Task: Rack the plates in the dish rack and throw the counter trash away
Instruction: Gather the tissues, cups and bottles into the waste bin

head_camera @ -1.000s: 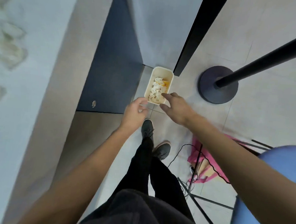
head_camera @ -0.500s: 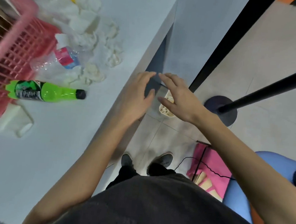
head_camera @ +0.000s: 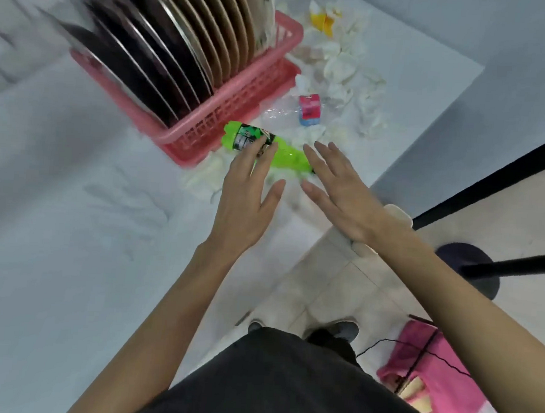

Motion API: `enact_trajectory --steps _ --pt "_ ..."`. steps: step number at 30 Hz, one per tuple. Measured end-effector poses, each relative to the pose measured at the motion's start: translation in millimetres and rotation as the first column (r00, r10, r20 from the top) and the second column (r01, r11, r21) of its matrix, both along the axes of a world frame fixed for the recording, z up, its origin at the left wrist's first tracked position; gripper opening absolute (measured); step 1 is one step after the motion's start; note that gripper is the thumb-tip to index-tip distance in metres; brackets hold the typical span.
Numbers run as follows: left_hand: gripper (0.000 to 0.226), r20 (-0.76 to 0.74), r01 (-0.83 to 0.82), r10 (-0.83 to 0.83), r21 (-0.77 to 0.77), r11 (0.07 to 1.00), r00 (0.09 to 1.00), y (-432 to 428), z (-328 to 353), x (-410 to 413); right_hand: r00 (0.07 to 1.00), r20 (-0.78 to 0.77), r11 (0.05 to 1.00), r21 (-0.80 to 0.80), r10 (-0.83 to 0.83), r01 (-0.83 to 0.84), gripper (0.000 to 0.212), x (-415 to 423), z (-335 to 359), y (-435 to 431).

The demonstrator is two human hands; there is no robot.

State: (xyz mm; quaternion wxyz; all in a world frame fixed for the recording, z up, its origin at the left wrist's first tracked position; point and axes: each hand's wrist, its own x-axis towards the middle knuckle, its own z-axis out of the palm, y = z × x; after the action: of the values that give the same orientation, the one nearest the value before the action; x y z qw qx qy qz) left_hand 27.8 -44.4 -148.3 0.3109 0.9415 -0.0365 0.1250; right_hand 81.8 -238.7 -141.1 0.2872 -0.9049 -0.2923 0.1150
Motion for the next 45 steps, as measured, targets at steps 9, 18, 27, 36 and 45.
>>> enact_trajectory --steps 9,18,27,36,45 --pt "0.049 -0.052 -0.175 0.173 -0.047 0.983 0.984 131.5 -3.3 -81.8 0.978 0.043 0.976 0.059 0.206 -0.209 0.062 -46.0 -5.7 147.9" --pt "0.063 -0.139 -0.366 0.371 0.063 0.929 0.918 222.9 -38.0 -97.3 0.971 -0.007 0.971 0.026 0.238 -0.238 0.050 -64.1 -15.7 199.8" --pt "0.059 -0.256 -0.297 0.336 0.177 0.938 0.906 263.8 -72.6 -74.8 0.974 -0.041 0.974 -0.029 0.224 -0.225 0.044 -54.8 -20.1 207.0" --pt "0.037 -0.132 -0.508 0.509 -0.454 0.732 0.851 268.8 -74.1 -76.0 0.927 0.125 0.927 -0.182 0.353 -0.328 0.037 -17.0 -6.8 286.2" --pt "0.014 -0.175 -0.544 0.516 -0.205 0.814 0.838 271.0 -84.4 -69.9 0.923 0.233 0.835 -0.531 0.307 -0.143 0.036 42.9 -21.6 395.3"
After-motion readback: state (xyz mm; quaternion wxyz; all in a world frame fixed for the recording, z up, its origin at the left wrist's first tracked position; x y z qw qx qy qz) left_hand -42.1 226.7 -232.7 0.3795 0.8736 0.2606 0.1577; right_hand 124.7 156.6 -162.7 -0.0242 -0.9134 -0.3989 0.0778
